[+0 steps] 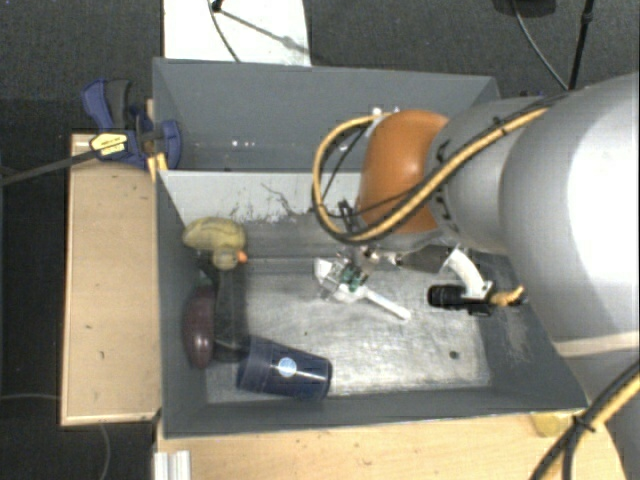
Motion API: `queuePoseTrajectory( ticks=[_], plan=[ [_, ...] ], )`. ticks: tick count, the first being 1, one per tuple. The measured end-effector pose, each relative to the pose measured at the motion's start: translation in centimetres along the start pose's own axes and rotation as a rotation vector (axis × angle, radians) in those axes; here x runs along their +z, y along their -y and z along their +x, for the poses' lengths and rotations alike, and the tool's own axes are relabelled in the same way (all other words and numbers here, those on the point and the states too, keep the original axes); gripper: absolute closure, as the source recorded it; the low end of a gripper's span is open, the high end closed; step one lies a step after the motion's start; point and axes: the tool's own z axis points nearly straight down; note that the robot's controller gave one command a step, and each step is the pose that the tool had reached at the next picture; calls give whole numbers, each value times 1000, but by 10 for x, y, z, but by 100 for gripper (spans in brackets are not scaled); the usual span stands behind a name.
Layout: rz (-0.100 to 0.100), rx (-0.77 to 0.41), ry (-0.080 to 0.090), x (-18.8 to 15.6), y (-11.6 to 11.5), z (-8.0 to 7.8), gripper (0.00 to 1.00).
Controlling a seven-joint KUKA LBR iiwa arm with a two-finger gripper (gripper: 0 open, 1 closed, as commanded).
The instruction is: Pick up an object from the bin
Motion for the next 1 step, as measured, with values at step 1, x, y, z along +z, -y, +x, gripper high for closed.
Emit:
queuePoseTrajectory(
  ticks=[1],
  plan=[
    [-3, 0, 2, -20, -1, -1, 100]
  ],
)
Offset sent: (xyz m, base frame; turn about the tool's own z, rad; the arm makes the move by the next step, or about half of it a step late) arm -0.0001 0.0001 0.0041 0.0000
